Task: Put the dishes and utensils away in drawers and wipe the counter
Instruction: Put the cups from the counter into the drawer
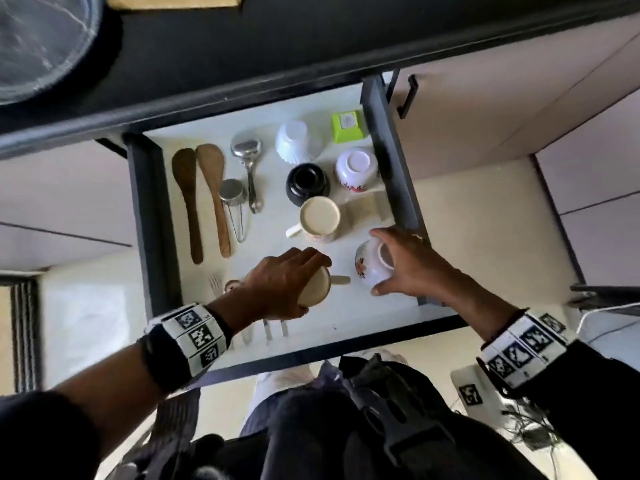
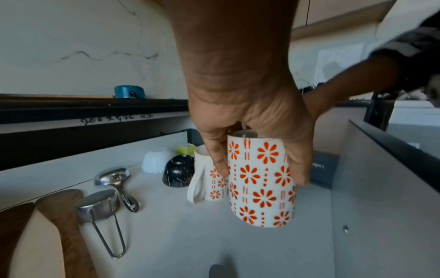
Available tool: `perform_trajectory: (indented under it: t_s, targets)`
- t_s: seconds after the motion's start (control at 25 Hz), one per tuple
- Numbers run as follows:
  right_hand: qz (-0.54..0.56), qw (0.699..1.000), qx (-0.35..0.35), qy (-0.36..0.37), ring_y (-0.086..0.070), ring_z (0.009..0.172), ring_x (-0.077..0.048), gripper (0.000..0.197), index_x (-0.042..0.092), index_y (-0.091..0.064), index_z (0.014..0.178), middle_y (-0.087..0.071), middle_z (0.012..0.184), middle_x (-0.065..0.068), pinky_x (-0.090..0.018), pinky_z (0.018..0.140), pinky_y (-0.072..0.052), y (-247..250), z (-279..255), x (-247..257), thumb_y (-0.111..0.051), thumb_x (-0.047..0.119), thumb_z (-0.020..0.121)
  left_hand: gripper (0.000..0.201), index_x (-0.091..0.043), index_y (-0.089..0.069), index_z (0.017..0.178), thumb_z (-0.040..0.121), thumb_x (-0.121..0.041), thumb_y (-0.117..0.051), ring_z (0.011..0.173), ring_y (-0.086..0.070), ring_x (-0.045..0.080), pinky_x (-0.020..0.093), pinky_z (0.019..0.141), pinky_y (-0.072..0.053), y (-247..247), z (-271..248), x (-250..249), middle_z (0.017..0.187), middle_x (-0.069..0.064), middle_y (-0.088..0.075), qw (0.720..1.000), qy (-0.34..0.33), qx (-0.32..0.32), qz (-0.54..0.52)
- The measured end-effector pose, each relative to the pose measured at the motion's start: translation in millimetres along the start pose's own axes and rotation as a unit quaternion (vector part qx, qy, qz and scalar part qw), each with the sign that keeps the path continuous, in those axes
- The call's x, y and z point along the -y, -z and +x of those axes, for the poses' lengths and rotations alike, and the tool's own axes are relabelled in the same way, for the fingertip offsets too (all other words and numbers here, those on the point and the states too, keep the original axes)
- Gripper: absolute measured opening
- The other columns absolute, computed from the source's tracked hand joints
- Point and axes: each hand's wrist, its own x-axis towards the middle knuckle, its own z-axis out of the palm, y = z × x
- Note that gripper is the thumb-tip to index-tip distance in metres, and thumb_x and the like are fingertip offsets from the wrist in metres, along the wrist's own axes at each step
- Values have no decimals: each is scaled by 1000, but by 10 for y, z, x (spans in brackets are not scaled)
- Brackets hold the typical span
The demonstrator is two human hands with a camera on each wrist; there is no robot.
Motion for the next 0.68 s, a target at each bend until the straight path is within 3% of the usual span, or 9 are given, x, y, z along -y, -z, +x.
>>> perform_trajectory:
  t_s: [0.12, 0.24, 0.48, 0.6, 0.68]
  targets:
    - [-108, 991, 74, 34, -44, 125, -23, 110, 20, -33, 145, -41, 139, -1, -32, 94, -43, 21, 268, 9, -92, 40, 54, 89, -22, -41, 133, 57, -35, -86, 106, -59, 25, 37, 66, -57, -165, 100, -1, 126, 1, -56, 1000, -4, -7, 26]
    - [-177, 976, 113, 61, -43, 125, -24, 107, 19, -30, 144, -37, 138, -3, -32, 92, -43, 16, 502, -68, -91, 33, 57, 87, -19, -44, 137, 60, -22, -85, 112, -56, 27, 40, 70, -58, -299, 221, 85, 134, 5, -52, 997, -51, -5, 58]
    - [-238, 956, 141, 99, -44, 124, -28, 103, 18, -33, 143, -35, 137, -7, -33, 89, -45, 0, 685, -131, -91, 27, 58, 82, -26, -48, 140, 68, -2, -78, 131, -45, 30, 43, 93, -52, -390, 324, 197, 146, 7, -44, 986, -126, -15, 104]
    - [-267, 948, 139, 102, -47, 120, -31, 103, 16, -34, 140, -36, 134, -10, -39, 85, -49, -58, 725, -104, -91, 32, 56, 81, -27, -40, 147, 77, -3, -72, 140, -36, 33, 47, 106, -43, -367, 319, 177, 155, 8, -35, 982, -147, -17, 121]
    - [-301, 938, 134, 104, -46, 120, -31, 103, 15, -33, 140, -37, 133, -11, -39, 83, -49, -77, 747, -57, -90, 37, 58, 92, -26, -30, 152, 74, -11, -76, 142, -31, 34, 47, 111, -37, -299, 284, 178, 159, 10, -27, 984, -124, -13, 125]
